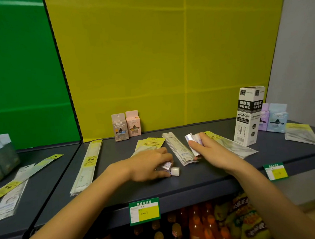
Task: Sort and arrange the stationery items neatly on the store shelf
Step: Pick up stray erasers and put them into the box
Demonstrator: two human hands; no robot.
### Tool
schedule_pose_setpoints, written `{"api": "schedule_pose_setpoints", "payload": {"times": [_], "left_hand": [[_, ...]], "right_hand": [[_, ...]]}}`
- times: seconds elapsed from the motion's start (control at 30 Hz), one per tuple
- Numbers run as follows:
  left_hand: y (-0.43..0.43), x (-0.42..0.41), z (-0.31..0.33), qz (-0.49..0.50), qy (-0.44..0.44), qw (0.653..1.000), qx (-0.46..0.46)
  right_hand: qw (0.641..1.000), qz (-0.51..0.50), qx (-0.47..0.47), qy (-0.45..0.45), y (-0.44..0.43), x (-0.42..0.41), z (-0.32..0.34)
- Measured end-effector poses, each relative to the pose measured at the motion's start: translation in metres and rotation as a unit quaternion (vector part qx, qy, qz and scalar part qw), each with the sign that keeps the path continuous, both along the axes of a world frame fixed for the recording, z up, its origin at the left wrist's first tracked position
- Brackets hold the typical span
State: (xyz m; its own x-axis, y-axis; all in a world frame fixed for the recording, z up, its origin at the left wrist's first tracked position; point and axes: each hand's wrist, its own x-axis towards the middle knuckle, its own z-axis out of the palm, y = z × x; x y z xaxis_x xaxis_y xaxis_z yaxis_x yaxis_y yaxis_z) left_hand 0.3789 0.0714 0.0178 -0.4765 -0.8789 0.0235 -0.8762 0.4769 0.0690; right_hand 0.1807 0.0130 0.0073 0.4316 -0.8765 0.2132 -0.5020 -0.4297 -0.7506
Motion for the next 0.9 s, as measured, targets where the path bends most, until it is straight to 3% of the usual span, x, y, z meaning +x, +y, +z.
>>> {"api": "schedule_pose_setpoints", "payload": {"times": [0.3, 0.47, 0.9], "left_hand": [[0.026, 0.038, 0.011, 0.102, 0.177, 0.972, -0.113], [0.068, 0.08, 0.013, 0.227, 0.275, 0.926, -0.123], [0.255, 0.192, -0.005, 0.485, 0.312, 0.794, -0.193]], "right_hand": [[0.996, 0.061, -0.007, -0.058, 0.007, 0.017, 0.011], [0.99, 0.128, -0.015, -0.06, 0.016, 0.051, 0.006], [0.934, 0.353, -0.06, 0.001, 0.114, 0.208, 0.011]]}}
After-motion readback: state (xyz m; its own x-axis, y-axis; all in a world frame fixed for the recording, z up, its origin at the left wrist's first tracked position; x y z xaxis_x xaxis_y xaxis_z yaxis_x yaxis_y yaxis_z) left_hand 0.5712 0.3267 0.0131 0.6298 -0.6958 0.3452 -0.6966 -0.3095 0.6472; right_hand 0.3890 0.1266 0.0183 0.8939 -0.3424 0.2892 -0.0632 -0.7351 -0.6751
